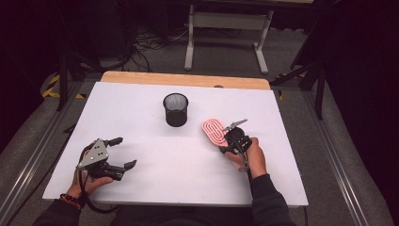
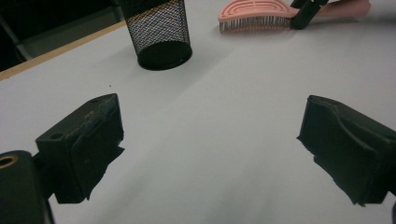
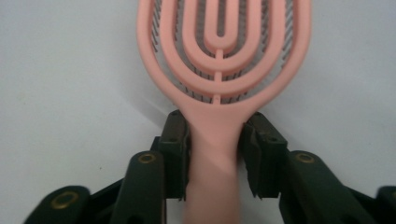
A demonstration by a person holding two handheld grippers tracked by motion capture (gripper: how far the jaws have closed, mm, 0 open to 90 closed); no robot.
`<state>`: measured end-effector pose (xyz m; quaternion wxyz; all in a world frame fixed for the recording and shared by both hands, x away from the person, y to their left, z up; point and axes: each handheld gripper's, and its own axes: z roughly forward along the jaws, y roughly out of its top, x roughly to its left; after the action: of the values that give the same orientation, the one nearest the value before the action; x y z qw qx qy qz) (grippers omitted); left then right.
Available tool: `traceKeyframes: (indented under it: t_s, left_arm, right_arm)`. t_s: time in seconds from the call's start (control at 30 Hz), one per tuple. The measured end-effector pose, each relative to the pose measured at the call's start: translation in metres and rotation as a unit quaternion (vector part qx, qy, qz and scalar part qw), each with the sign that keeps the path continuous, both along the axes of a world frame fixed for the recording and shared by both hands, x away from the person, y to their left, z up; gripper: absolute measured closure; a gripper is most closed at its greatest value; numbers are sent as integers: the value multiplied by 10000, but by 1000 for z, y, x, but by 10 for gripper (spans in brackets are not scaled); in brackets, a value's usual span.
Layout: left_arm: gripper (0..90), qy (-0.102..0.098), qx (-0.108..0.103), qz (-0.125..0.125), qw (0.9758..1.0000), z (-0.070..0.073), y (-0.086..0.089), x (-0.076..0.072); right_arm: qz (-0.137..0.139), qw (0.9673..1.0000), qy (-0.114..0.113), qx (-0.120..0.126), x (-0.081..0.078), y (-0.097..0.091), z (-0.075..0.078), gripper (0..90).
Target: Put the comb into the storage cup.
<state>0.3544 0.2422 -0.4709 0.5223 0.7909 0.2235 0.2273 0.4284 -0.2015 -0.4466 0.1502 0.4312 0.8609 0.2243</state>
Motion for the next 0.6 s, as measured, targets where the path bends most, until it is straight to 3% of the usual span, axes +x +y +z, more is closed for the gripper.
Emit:
traceKeyframes:
  t_s: [0.37, 0.6]
  left_arm:
    - [74, 29, 19, -2, 10000, 0, -1, 0]
    - [74, 53, 14, 2, 10000, -1, -1, 1]
  right_arm:
    - [152, 9996, -238, 91, -5, -1, 1, 690]
    - [183, 9970, -665, 345, -11, -5, 10, 691]
